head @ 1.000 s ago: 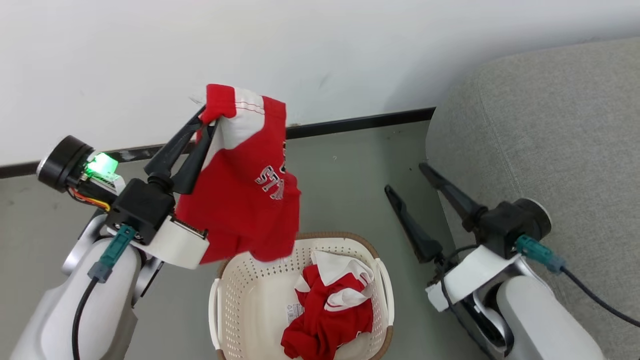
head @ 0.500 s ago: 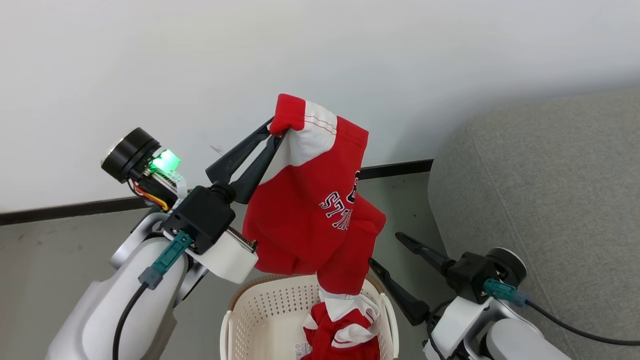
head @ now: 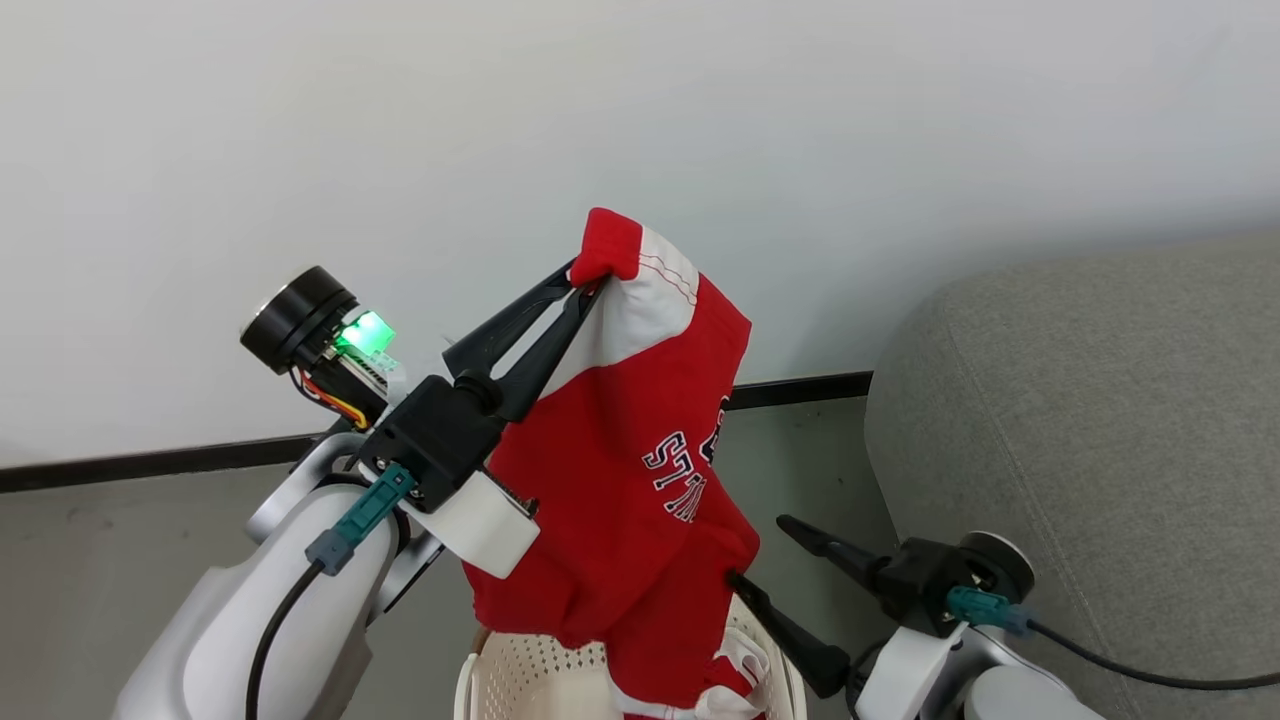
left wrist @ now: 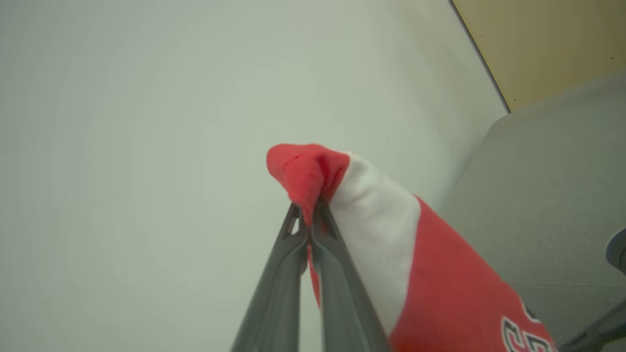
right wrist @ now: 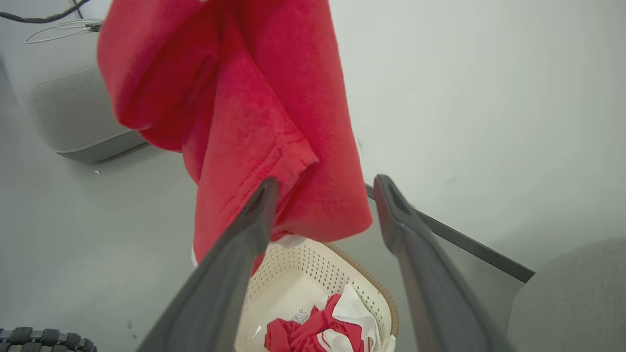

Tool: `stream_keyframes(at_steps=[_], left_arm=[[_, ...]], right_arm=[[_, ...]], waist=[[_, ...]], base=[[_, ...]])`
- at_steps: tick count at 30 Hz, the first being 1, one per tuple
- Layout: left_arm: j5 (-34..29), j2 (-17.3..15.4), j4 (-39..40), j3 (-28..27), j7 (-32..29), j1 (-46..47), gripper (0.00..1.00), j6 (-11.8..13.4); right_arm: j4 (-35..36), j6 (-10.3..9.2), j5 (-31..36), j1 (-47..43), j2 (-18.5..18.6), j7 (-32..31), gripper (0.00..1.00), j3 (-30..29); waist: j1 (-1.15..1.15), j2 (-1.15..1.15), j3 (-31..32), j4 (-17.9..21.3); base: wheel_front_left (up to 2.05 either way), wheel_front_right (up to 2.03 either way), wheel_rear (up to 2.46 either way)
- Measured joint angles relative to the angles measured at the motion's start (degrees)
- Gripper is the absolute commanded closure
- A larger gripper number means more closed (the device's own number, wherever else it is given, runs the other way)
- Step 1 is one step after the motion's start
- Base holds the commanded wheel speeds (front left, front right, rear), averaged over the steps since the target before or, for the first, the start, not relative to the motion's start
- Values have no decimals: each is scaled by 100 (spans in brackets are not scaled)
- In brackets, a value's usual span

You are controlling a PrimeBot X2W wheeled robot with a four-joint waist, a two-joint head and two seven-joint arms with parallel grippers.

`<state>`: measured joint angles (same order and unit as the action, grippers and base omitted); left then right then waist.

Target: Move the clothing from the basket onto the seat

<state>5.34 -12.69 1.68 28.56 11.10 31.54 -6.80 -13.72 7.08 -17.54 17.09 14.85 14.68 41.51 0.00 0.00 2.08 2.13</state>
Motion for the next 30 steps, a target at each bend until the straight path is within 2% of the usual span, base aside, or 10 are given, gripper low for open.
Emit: stream_keyframes(at_steps=[5, 16, 24, 25, 26, 27, 28, 30], left_arm=[[56, 12, 13, 62, -53, 0, 100, 0], [174, 85, 232, 211, -145, 7, 100, -25], [222, 115, 255, 267, -185, 86, 100, -26], [222, 112, 256, 267, -198, 86, 100, -26], [223, 107, 257, 266, -198, 86, 100, -26], [223, 104, 258, 266, -199, 86, 100, -26], [224, 101, 261, 264, -201, 86, 100, -26], [245, 96, 267, 257, -203, 86, 100, -26]], right_arm=[[12, 0, -164, 215, -11, 0, 0, 455], [-56, 0, -237, 905, 144, 0, 0, 800], [-583, 2, -204, 1277, 131, -7, 0, 1545], [-647, 2, -204, 1316, 126, -7, 14, 1574], [-730, 2, -203, 1384, 123, -7, 35, 1653], [-764, 2, -204, 1423, 110, -7, 35, 1685], [-791, 2, -213, 1461, 74, -7, 52, 1719], [-890, 2, -213, 1536, -34, -5, 59, 1824]], waist=[[0, 0, 69, -71], [0, 0, 124, -214], [0, 0, 115, -274], [0, 0, 111, -276], [0, 0, 106, -276], [0, 0, 100, -276], [0, 0, 95, -276], [0, 0, 82, -274]], base=[[0, 0, 0], [0, 0, 0], [0, 0, 0], [0, 0, 0], [0, 0, 0], [0, 0, 0], [0, 0, 0], [0, 0, 0]])
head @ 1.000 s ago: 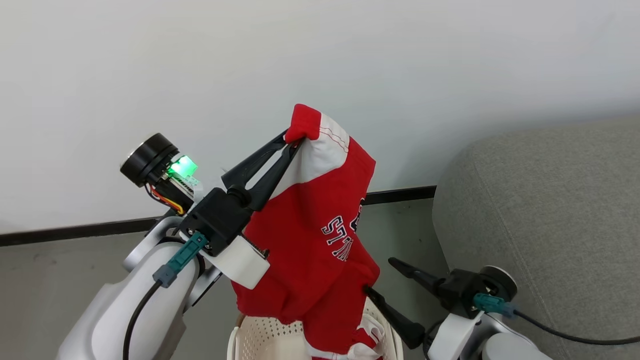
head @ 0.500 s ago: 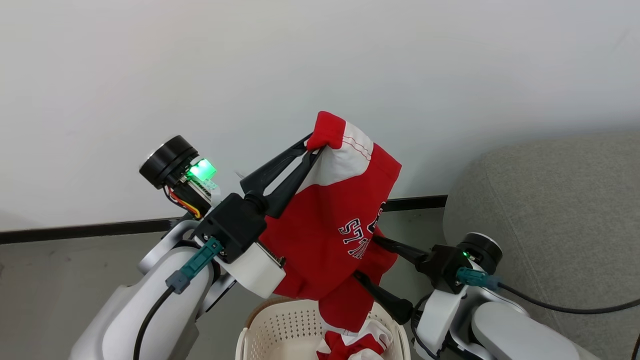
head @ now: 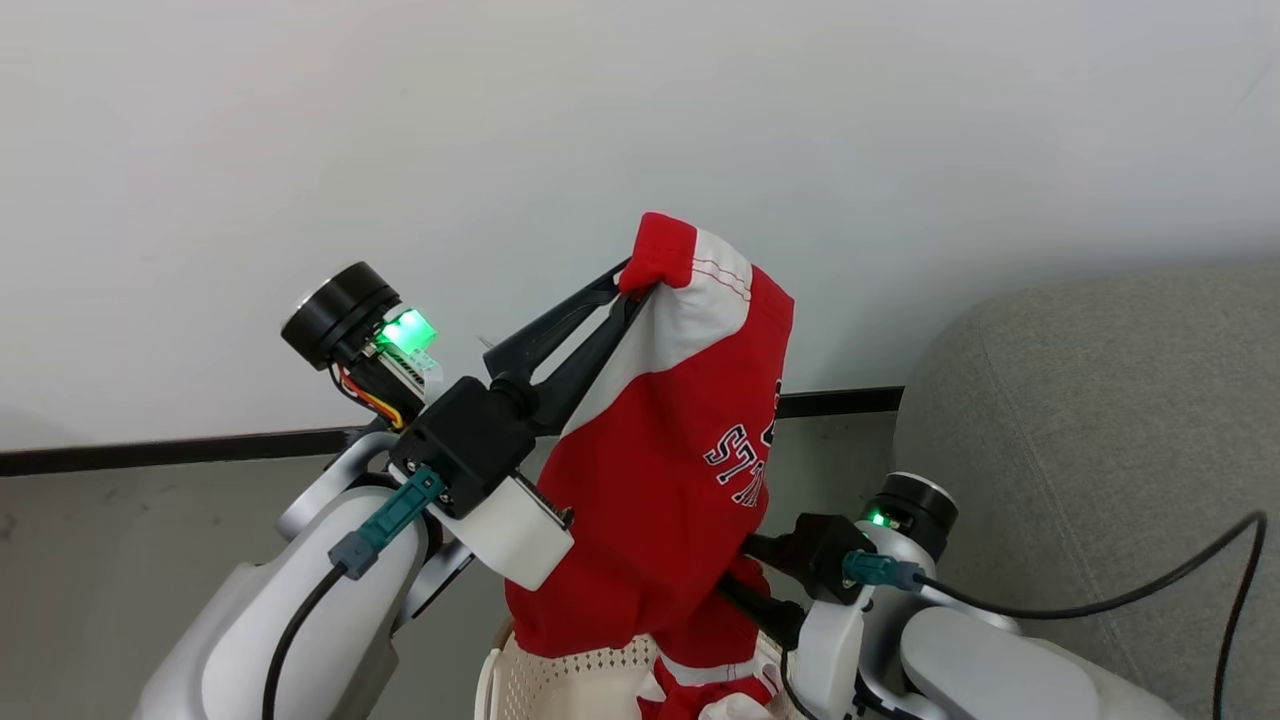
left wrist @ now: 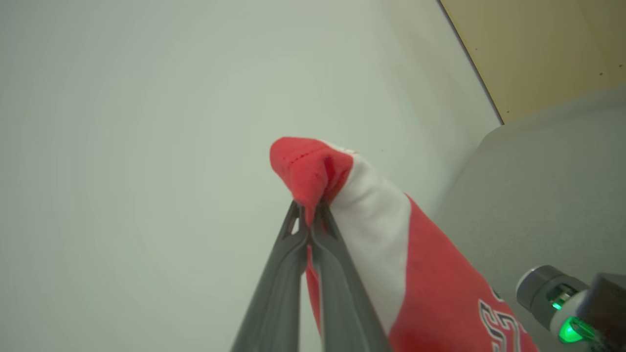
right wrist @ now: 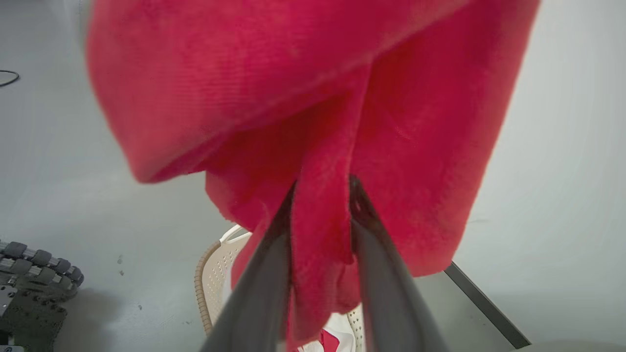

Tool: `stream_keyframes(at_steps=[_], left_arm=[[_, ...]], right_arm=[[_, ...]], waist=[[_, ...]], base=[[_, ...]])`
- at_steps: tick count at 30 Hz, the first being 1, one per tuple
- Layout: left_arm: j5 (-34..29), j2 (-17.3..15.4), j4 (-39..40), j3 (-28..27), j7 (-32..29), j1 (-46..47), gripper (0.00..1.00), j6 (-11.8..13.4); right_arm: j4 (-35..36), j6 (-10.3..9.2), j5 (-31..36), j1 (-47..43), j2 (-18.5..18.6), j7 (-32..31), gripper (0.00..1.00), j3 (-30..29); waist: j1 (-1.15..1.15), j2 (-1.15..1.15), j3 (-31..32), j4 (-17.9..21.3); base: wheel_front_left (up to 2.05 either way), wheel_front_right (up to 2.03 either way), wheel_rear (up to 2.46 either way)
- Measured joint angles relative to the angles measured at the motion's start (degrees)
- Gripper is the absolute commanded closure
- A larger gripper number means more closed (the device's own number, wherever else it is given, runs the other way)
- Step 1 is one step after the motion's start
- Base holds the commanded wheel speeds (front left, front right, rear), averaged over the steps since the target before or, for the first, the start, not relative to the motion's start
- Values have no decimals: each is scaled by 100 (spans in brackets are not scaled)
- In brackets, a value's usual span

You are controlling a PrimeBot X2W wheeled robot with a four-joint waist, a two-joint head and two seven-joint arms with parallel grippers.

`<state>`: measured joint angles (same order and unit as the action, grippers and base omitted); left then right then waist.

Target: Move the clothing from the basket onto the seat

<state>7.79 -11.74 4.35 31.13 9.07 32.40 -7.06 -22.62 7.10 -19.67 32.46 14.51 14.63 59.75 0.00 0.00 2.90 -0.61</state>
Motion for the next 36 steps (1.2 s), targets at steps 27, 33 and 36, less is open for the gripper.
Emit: stream_keyframes(at_steps=[27, 33, 36], left_arm=[[691, -35, -779, -494, -89, -864, 83, 271], [834, 89, -946, -464, 38, -1145, 0, 270], [844, 96, -1009, -428, 82, -1207, 0, 268]], right_arm=[[677, 0, -386, 18, 81, 0, 100, -1699], [918, 0, -361, -73, 213, 0, 100, -2357], [1022, 0, -288, -92, 221, 0, 100, -2647]], waist=[[0, 0, -115, 293], [0, 0, -124, 424], [0, 0, -127, 484]], base=[[0, 0, 0], [0, 0, 0], [0, 0, 0]])
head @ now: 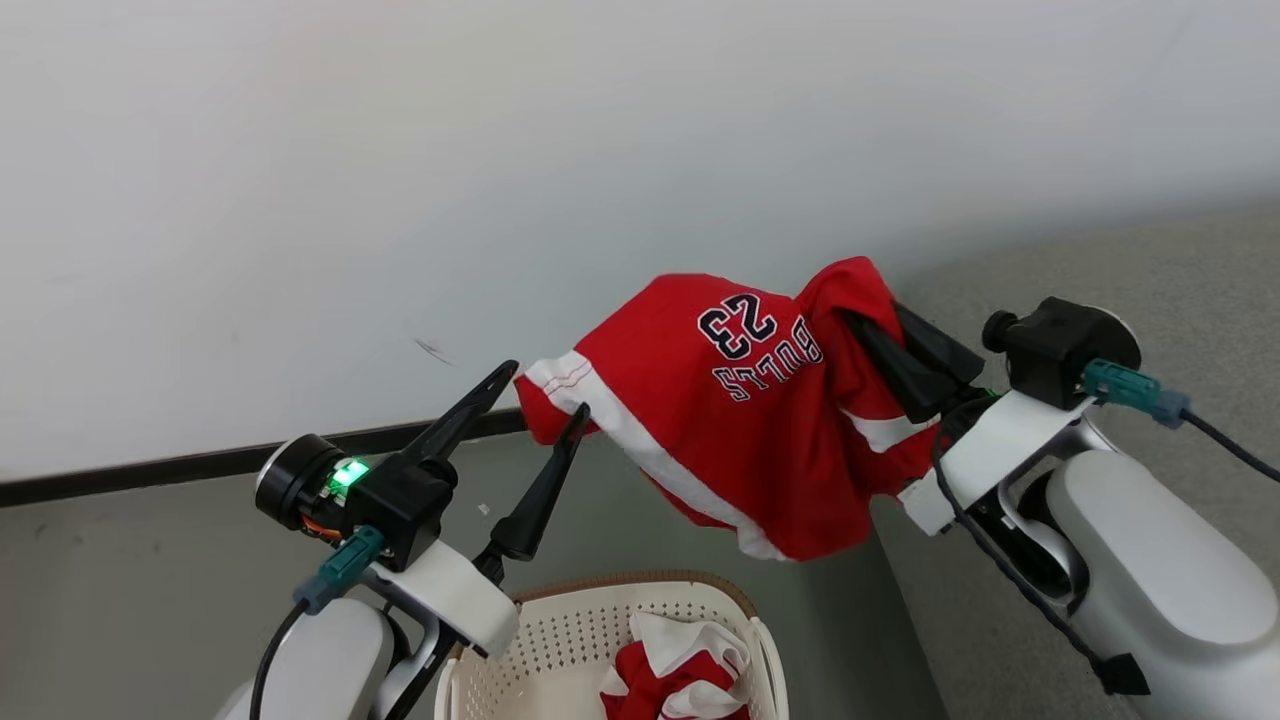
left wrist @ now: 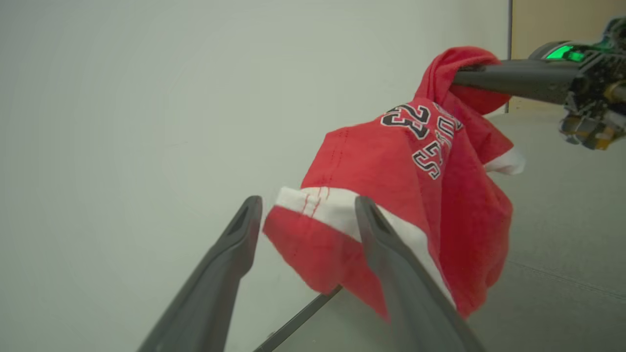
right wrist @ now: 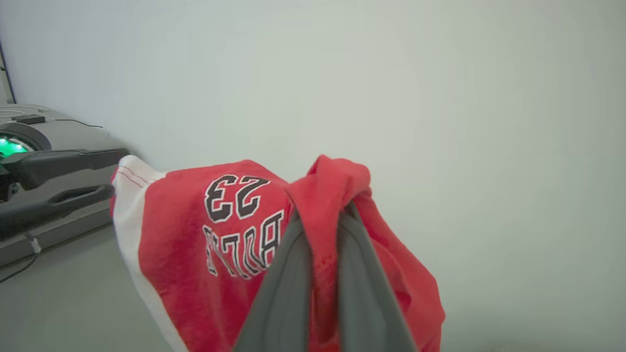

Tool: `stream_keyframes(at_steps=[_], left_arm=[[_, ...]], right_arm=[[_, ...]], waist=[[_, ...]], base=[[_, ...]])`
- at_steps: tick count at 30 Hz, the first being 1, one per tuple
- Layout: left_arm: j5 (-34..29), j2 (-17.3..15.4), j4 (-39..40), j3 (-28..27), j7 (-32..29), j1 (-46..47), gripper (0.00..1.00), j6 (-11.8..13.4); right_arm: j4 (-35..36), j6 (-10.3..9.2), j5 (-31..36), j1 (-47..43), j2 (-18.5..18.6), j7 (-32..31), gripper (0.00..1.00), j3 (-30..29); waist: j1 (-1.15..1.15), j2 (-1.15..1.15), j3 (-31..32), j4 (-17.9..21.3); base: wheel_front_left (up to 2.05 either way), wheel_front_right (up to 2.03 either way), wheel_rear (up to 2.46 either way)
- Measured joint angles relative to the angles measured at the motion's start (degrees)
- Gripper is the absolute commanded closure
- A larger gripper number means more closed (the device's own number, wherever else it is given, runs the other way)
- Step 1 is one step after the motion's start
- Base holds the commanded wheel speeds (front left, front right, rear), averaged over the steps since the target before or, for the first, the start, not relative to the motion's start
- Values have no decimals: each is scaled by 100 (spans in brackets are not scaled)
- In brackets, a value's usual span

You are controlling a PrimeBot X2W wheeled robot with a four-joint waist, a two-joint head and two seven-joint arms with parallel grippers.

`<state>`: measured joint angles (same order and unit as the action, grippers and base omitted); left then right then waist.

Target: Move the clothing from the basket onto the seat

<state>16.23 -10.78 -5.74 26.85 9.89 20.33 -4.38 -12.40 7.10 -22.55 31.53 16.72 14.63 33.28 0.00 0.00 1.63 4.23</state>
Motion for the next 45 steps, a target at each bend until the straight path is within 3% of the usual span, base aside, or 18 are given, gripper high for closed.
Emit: stream_keyframes(at_steps=[6, 18, 45], left_arm=[[138, 119, -36, 170, 86, -117, 0, -48], [204, 392, -60, 682, 204, -312, 0, -142], [344, 672, -112, 1408, 338, -335, 0, -241]], right_arm=[[234, 0, 147, -224, 218, 0, 100, -705], [444, 0, 444, -1095, 494, 0, 100, -1527], [1201, -1, 838, -2533, 486, 0, 100, -2895]], waist=[[0, 0, 9, 151], [0, 0, 48, 509], [0, 0, 117, 1633]], base=[[0, 0, 0], [0, 0, 0], [0, 0, 0]])
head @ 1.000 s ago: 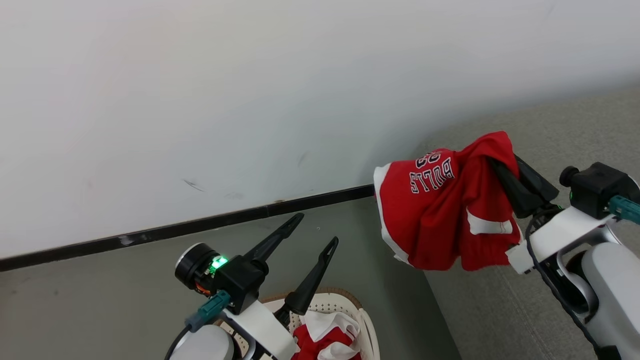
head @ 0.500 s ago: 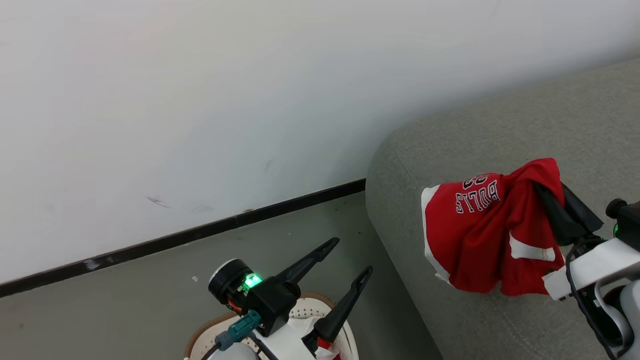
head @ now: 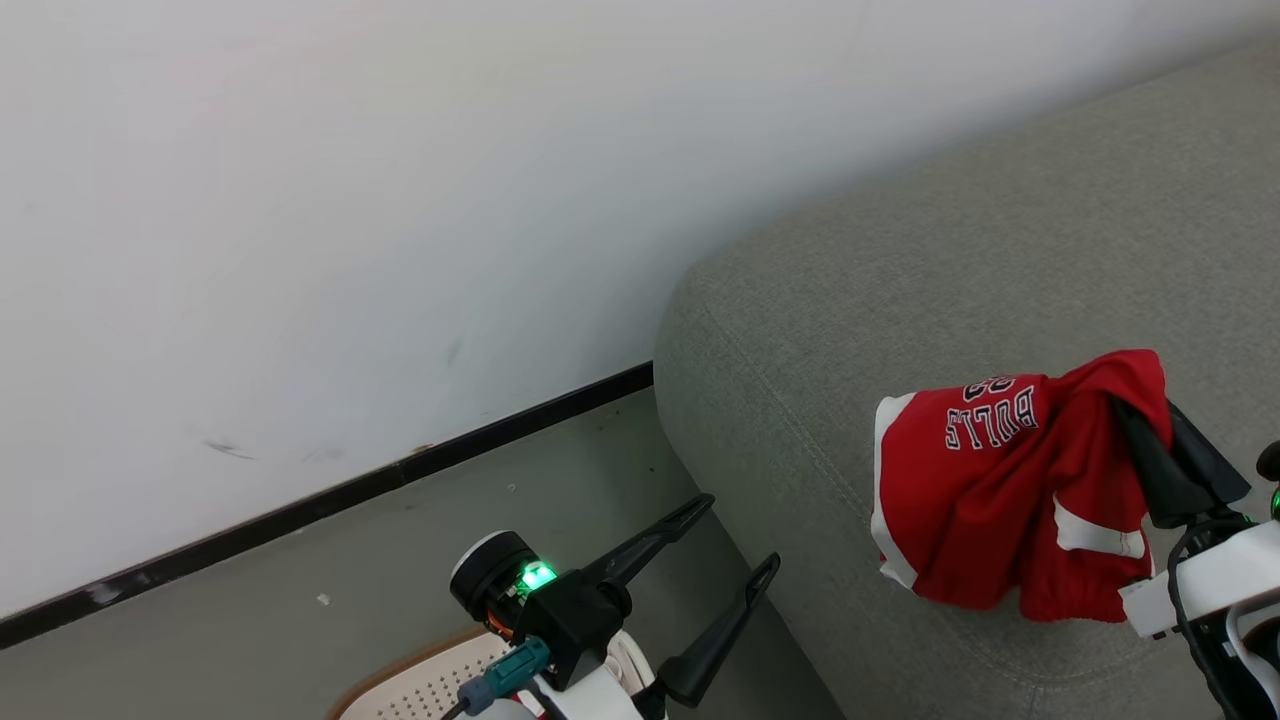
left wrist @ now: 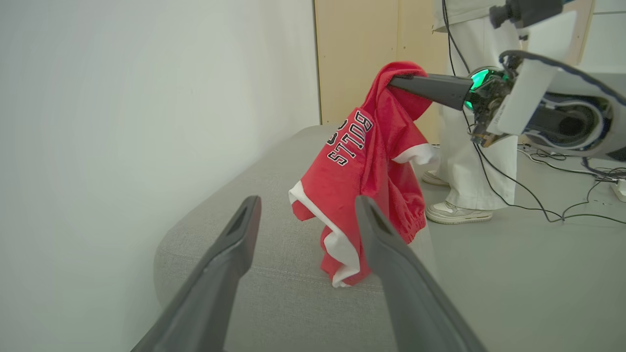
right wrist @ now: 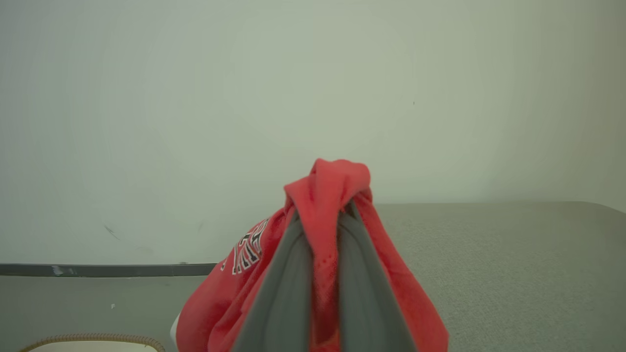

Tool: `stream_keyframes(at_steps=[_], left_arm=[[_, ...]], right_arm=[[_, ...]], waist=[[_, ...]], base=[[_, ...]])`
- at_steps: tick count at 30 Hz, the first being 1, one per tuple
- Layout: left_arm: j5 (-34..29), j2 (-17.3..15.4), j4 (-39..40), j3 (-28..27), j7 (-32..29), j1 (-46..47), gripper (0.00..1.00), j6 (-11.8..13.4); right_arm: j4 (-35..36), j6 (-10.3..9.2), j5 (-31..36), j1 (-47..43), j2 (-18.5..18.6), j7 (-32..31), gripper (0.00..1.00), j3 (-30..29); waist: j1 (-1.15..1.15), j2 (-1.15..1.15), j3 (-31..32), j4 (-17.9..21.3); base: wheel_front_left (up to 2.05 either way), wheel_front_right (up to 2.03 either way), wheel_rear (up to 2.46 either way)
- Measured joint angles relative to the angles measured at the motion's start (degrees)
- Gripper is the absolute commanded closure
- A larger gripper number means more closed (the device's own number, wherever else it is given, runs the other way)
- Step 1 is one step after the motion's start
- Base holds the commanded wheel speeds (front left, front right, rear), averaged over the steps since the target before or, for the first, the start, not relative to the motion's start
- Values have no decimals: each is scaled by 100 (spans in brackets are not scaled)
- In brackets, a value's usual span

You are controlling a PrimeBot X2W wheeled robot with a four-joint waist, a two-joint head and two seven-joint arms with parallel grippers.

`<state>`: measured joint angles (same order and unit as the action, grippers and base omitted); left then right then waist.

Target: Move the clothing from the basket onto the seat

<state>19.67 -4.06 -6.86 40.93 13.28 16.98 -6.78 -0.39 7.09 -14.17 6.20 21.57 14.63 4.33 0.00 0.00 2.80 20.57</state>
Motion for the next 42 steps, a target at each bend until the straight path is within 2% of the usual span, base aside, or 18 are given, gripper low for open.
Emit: stream_keyframes(at_steps=[13, 20, 25, 32, 42], left_arm=[[-1, 13, 32, -69, 52, -19, 0, 51], [-67, -48, 104, -203, 52, -35, 0, 218], [-154, -178, 238, -368, 51, -30, 0, 348], [-285, -332, 521, -483, -20, 66, 0, 485], [-578, -444, 1009, -475, -271, 393, 0, 563]], right_arm=[[-31, 1, -63, -62, 42, 0, 100, 242], [-271, 0, -177, 1033, 288, -16, 100, 240], [-615, 0, -442, 1863, 371, -109, 100, 154], [-1312, 0, -654, 2758, 412, -155, 100, -257], [-2405, 0, -552, 3083, 559, -147, 100, -668]], waist=[[0, 0, -105, 451], [0, 0, -347, 475], [0, 0, -556, 432], [0, 0, -884, 325], [0, 0, -1403, 93]], base=[[0, 0, 0], [0, 0, 0], [0, 0, 0], [0, 0, 0], [0, 0, 0]])
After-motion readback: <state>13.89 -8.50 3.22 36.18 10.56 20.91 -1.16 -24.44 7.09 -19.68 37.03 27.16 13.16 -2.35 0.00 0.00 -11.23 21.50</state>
